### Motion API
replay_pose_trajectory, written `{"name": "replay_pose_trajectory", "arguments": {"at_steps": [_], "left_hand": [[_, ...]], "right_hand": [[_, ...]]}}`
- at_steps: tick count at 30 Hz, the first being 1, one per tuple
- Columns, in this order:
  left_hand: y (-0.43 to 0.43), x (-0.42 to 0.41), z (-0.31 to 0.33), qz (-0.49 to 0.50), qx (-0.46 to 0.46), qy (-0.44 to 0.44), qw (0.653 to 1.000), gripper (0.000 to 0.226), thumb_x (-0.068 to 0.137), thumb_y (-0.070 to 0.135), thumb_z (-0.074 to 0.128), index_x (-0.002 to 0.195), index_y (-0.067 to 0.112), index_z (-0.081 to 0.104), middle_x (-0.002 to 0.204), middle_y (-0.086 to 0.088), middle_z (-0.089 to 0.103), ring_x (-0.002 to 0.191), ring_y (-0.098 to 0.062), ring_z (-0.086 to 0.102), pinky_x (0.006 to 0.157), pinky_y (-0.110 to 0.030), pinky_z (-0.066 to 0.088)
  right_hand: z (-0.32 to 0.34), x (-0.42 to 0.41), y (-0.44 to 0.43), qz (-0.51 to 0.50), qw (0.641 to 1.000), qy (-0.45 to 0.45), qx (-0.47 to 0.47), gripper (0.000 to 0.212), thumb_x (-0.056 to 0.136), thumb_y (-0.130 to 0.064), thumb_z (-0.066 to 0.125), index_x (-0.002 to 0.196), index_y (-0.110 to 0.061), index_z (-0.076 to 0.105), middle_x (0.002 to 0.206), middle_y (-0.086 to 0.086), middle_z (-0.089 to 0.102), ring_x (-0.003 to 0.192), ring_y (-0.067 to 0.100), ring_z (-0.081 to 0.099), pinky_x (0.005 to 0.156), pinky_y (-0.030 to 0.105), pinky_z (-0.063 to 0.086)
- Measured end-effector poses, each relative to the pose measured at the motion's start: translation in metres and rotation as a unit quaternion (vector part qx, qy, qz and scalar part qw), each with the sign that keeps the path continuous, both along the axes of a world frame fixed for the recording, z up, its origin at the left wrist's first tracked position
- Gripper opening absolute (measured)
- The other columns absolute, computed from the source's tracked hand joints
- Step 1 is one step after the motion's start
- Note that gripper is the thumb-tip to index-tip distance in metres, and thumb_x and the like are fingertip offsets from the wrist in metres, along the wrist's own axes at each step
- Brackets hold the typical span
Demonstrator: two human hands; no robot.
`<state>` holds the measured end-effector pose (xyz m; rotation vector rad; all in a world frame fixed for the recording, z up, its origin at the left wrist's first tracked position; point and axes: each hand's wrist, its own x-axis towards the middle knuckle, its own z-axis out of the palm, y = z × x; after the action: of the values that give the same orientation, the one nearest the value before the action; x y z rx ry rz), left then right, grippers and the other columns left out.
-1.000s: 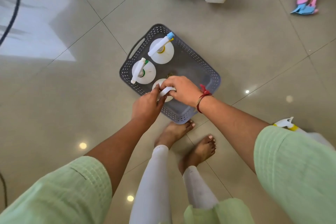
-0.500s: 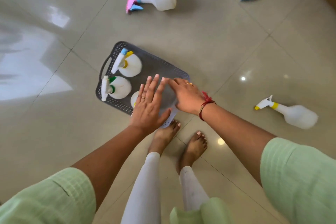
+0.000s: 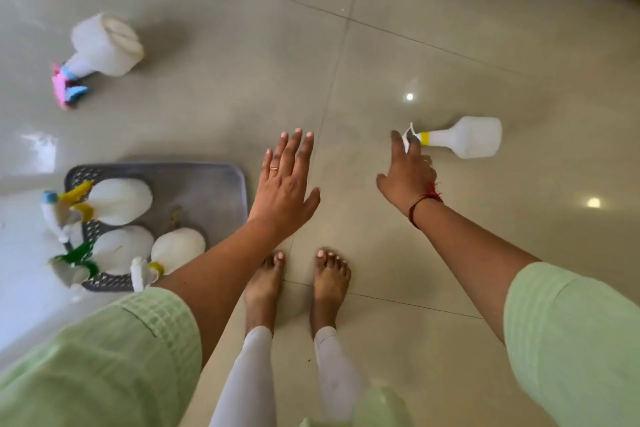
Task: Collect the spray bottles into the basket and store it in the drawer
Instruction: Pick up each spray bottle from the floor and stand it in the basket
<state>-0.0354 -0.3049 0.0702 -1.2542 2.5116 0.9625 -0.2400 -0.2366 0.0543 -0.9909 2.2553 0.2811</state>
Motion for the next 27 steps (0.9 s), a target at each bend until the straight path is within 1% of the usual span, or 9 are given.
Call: {"name": "replay_pose_trajectory", "arguments": {"at_steps": [3, 7, 9, 12, 14, 17, 22, 24, 27], "left_hand": [[0.007, -0.020, -0.016, -0.048, 0.002, -0.016, 0.999, 0.086, 0.089, 0.031, 0.050, 0.150, 0.018, -0.009, 0.161, -0.009, -0.002, 0.148, -0.025, -0.006, 0.117, -0.040, -0.005], [0.016, -0.046, -0.038, -0.104, 0.012, -0.013, 0.994, 0.084, 0.090, 0.032, 0.049, 0.150, 0.018, -0.008, 0.161, -0.008, -0.001, 0.148, -0.026, -0.006, 0.118, -0.041, -0.003], [0.017, -0.059, -0.050, -0.112, 0.015, -0.011, 0.993, 0.083, 0.090, 0.031, 0.049, 0.150, 0.017, -0.005, 0.161, -0.008, 0.001, 0.148, -0.027, -0.004, 0.119, -0.042, 0.000], [0.016, -0.071, -0.065, -0.109, 0.017, -0.012, 0.994, 0.082, 0.089, 0.029, 0.050, 0.151, 0.017, -0.002, 0.160, -0.008, 0.005, 0.148, -0.026, 0.000, 0.120, -0.042, 0.005], [0.014, -0.072, -0.076, -0.124, 0.013, -0.004, 0.992, 0.080, 0.089, 0.029, 0.050, 0.151, 0.019, 0.000, 0.160, -0.007, 0.009, 0.148, -0.026, 0.004, 0.120, -0.044, 0.005], [0.012, -0.063, -0.088, -0.158, 0.018, 0.002, 0.987, 0.079, 0.089, 0.028, 0.051, 0.151, 0.021, 0.002, 0.158, -0.006, 0.013, 0.148, -0.025, 0.008, 0.120, -0.045, 0.007], [0.016, -0.036, -0.093, -0.120, 0.029, -0.006, 0.992, 0.077, 0.088, 0.027, 0.052, 0.151, 0.020, 0.008, 0.157, -0.008, 0.017, 0.146, -0.027, 0.013, 0.120, -0.047, 0.010], [0.019, -0.028, -0.088, -0.107, 0.032, -0.006, 0.994, 0.076, 0.087, 0.027, 0.053, 0.150, 0.020, 0.011, 0.156, -0.008, 0.018, 0.146, -0.027, 0.015, 0.120, -0.047, 0.012], [0.021, -0.021, -0.081, -0.110, 0.029, 0.002, 0.993, 0.075, 0.086, 0.028, 0.054, 0.150, 0.019, 0.015, 0.155, -0.009, 0.020, 0.145, -0.029, 0.018, 0.119, -0.047, 0.014]], "right_hand": [[-0.016, -0.028, 0.021, -0.076, 0.995, 0.002, 0.062, 0.087, 0.082, -0.021, 0.062, 0.151, -0.023, 0.010, 0.158, 0.006, 0.009, 0.121, 0.045, 0.045, 0.098, 0.045, 0.040], [-0.038, -0.046, 0.033, -0.104, 0.992, -0.010, 0.064, 0.089, 0.082, -0.022, 0.063, 0.152, -0.024, 0.007, 0.158, 0.007, 0.011, 0.124, 0.045, 0.043, 0.098, 0.045, 0.041], [-0.050, -0.050, 0.031, -0.128, 0.991, -0.018, 0.043, 0.093, 0.082, -0.029, 0.065, 0.152, -0.025, 0.003, 0.153, 0.011, 0.020, 0.120, 0.044, 0.047, 0.097, 0.045, 0.041], [-0.068, -0.053, 0.023, -0.178, 0.983, -0.041, 0.016, 0.101, 0.083, -0.041, 0.064, 0.151, -0.030, -0.010, 0.132, 0.014, 0.049, 0.111, 0.039, 0.057, 0.094, 0.045, 0.042], [-0.083, -0.053, 0.017, -0.199, 0.977, -0.070, 0.004, 0.102, 0.084, -0.046, 0.062, 0.150, -0.031, -0.014, 0.125, 0.014, 0.059, 0.113, 0.036, 0.058, 0.096, 0.043, 0.044], [-0.100, -0.051, 0.009, -0.206, 0.973, -0.102, 0.023, 0.097, 0.085, -0.047, 0.061, 0.152, -0.030, -0.007, 0.137, 0.016, 0.051, 0.123, 0.035, 0.053, 0.100, 0.042, 0.042], [-0.106, -0.040, 0.003, -0.233, 0.967, -0.102, -0.026, 0.080, 0.089, -0.026, 0.058, 0.152, -0.025, 0.009, 0.138, 0.016, 0.049, 0.124, 0.034, 0.051, 0.096, 0.035, 0.043], [-0.103, -0.036, 0.002, -0.223, 0.968, -0.117, -0.015, 0.081, 0.089, -0.023, 0.058, 0.152, -0.026, 0.007, 0.140, 0.015, 0.047, 0.124, 0.034, 0.051, 0.095, 0.034, 0.043], [-0.100, -0.026, -0.001, -0.242, 0.961, -0.133, 0.018, 0.101, 0.084, -0.022, 0.065, 0.151, -0.030, -0.009, 0.145, 0.013, 0.040, 0.126, 0.032, 0.050, 0.093, 0.034, 0.043]]}}
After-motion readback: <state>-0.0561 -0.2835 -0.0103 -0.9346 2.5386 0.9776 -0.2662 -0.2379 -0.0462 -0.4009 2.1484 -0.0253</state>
